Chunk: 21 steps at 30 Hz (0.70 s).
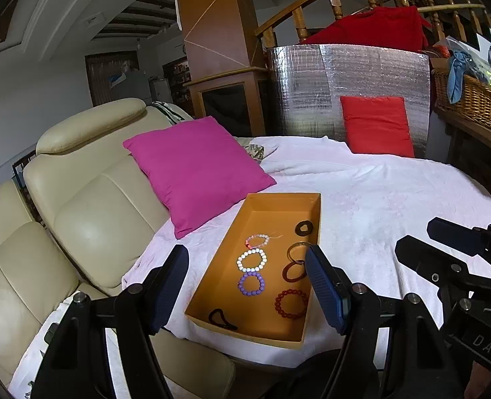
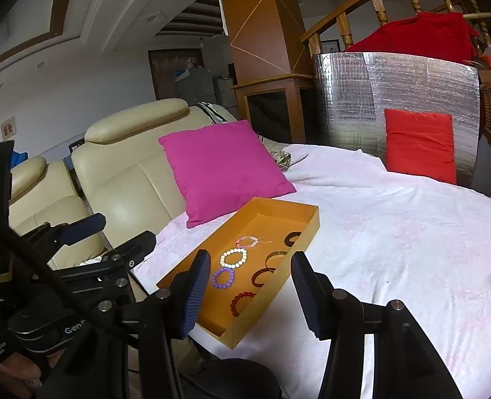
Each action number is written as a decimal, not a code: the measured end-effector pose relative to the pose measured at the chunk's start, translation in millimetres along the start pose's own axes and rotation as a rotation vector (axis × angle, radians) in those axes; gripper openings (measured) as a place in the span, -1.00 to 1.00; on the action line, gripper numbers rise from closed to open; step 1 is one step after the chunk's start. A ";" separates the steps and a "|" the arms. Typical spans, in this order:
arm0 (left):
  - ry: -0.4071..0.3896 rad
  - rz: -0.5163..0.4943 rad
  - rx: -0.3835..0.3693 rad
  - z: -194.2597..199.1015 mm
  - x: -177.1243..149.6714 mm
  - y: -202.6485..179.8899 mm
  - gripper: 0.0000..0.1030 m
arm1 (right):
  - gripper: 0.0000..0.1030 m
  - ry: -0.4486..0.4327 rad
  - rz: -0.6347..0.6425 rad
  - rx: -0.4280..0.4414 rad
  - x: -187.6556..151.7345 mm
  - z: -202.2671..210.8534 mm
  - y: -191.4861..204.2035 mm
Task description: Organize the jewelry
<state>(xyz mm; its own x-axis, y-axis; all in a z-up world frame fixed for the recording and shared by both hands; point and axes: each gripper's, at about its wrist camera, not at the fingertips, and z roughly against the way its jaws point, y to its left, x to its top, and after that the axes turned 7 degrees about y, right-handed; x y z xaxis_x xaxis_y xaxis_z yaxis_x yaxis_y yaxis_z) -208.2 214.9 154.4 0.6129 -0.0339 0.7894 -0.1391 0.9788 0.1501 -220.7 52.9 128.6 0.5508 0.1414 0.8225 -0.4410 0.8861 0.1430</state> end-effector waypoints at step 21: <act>0.009 0.043 -0.008 -4.3 -2.8 20.8 0.42 | 0.06 0.015 0.042 -0.015 5.4 -10.8 18.1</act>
<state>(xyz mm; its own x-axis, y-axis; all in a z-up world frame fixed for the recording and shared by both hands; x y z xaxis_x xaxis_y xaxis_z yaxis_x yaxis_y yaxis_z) -209.4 236.2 152.7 0.6138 0.0100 0.7894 -0.1594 0.9809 0.1116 -218.1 74.5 129.7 0.5427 0.1849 0.8193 -0.4532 0.8857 0.1003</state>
